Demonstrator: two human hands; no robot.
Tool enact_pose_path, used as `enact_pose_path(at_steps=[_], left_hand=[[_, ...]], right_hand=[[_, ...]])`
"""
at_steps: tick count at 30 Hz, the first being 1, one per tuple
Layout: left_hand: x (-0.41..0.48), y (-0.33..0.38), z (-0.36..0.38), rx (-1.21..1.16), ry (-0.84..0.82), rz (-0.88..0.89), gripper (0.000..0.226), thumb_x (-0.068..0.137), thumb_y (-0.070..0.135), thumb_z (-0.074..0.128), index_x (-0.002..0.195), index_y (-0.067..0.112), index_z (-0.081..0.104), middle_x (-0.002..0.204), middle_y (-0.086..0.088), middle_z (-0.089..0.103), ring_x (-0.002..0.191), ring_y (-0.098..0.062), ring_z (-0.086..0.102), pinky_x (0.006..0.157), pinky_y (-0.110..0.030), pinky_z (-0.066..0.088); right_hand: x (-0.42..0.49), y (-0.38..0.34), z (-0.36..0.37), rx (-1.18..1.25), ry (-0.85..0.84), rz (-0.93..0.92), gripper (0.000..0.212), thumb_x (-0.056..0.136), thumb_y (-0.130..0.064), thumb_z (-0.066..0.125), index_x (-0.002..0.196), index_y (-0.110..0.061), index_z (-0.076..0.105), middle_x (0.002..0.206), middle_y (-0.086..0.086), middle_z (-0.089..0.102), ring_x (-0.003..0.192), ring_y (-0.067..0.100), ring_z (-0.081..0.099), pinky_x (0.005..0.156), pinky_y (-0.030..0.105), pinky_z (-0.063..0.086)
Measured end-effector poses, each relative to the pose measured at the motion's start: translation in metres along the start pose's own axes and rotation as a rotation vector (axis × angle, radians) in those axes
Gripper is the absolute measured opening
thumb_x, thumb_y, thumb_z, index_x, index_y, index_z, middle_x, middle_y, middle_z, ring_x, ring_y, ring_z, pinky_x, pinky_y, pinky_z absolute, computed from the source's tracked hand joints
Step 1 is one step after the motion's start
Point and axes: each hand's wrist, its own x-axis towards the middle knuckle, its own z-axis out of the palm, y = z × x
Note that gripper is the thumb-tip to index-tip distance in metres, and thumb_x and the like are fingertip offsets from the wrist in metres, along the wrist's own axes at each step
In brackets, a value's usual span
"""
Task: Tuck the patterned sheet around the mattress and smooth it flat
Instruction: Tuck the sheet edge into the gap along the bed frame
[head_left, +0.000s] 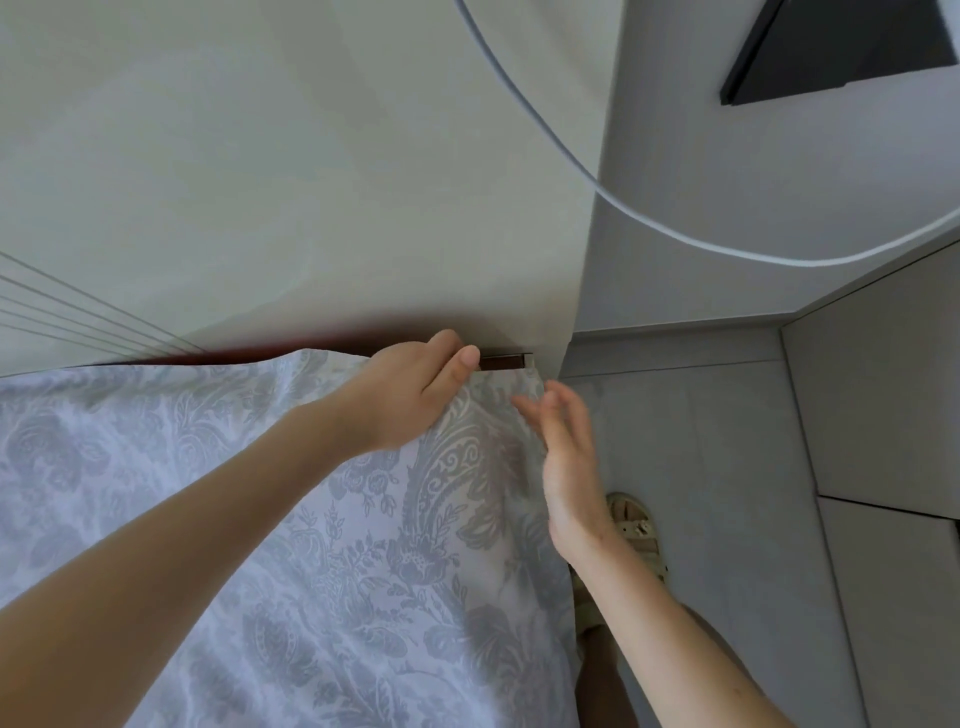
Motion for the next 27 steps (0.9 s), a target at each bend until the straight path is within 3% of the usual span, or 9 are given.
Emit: enact_pose_path(at_steps=[3,6,9,12,18,20,22,25,27], left_hand=[[-0.02,-0.002,-0.011,-0.056,0.046,-0.02,0.072,0.08,0.066,0.006,0.091,0.01,0.049,0.082,-0.011,0.059,0.079,-0.023,0.055,0.077,-0.039,0.043],[-0.047,-0.002,-0.029,-0.161,0.093,-0.021,0.065,0.083,0.064,0.012,0.094,0.016,0.055,0.086,0.002,0.063,0.088,-0.017,0.059,0.085,-0.038,0.045],[-0.064,-0.002,-0.043,-0.267,0.112,-0.054,0.057,0.085,0.063,0.017,0.091,0.024,0.057,0.089,0.008,0.063,0.09,-0.011,0.059,0.084,-0.026,0.044],[-0.056,0.001,-0.041,-0.252,0.112,-0.072,0.056,0.084,0.065,0.015,0.09,0.027,0.056,0.088,0.01,0.063,0.09,-0.005,0.057,0.085,-0.021,0.042],[0.015,0.001,-0.001,-0.106,0.002,-0.121,0.062,0.094,0.054,0.012,0.099,0.008,0.054,0.094,-0.009,0.062,0.093,-0.024,0.056,0.092,-0.041,0.04],[0.034,0.0,0.012,-0.067,-0.034,-0.155,0.056,0.099,0.047,0.014,0.102,0.007,0.053,0.1,-0.011,0.062,0.098,-0.027,0.055,0.095,-0.043,0.039],[0.047,-0.001,0.022,-0.042,-0.064,-0.184,0.054,0.099,0.044,0.014,0.103,0.007,0.054,0.103,-0.012,0.061,0.101,-0.028,0.054,0.095,-0.041,0.038],[0.057,-0.002,0.029,-0.023,-0.062,-0.198,0.054,0.1,0.043,0.014,0.103,0.006,0.054,0.104,-0.013,0.062,0.101,-0.029,0.054,0.095,-0.04,0.038],[0.059,-0.004,0.031,-0.018,-0.05,-0.195,0.053,0.101,0.041,0.016,0.103,0.004,0.054,0.104,-0.014,0.062,0.102,-0.03,0.055,0.095,-0.041,0.038]], right_hand=[[0.001,0.018,-0.009,0.14,-0.06,-0.002,0.045,0.091,-0.056,0.041,0.131,-0.036,0.043,0.115,-0.026,0.063,0.121,0.002,0.05,0.112,0.043,0.03],[0.008,0.028,0.019,0.219,-0.376,0.367,0.061,0.09,-0.063,0.037,0.142,-0.03,0.037,0.135,-0.006,0.055,0.128,0.016,0.047,0.113,0.042,0.029],[0.012,0.024,0.044,0.082,-0.648,0.673,0.07,0.089,-0.069,0.029,0.112,-0.015,0.066,0.122,0.012,0.062,0.121,0.026,0.053,0.111,0.04,0.032],[0.024,0.022,0.037,0.075,-0.59,0.755,0.074,0.089,-0.069,0.027,0.084,-0.014,0.076,0.094,0.009,0.072,0.092,0.02,0.066,0.096,0.034,0.043],[0.058,0.035,-0.014,0.019,-0.19,0.461,0.065,0.096,-0.058,0.022,0.116,-0.011,0.061,0.111,0.009,0.065,0.096,0.019,0.06,0.09,0.032,0.044],[0.063,0.03,-0.033,-0.121,-0.062,0.259,0.061,0.098,-0.053,0.021,0.124,-0.012,0.057,0.122,0.01,0.062,0.107,0.017,0.057,0.101,0.032,0.036],[0.062,0.019,-0.045,-0.164,0.012,0.078,0.057,0.096,-0.055,0.027,0.126,-0.014,0.054,0.117,0.007,0.065,0.111,0.015,0.058,0.109,0.036,0.032],[0.041,0.004,-0.041,-0.159,-0.202,-0.039,0.089,0.067,-0.078,0.056,0.138,-0.031,0.034,0.123,-0.008,0.059,0.115,-0.001,0.054,0.096,0.013,0.041],[0.029,0.006,-0.021,-0.276,-0.412,-0.047,0.117,0.051,-0.07,0.076,0.146,-0.041,0.014,0.14,-0.015,0.042,0.127,-0.004,0.041,0.099,0.018,0.04]])
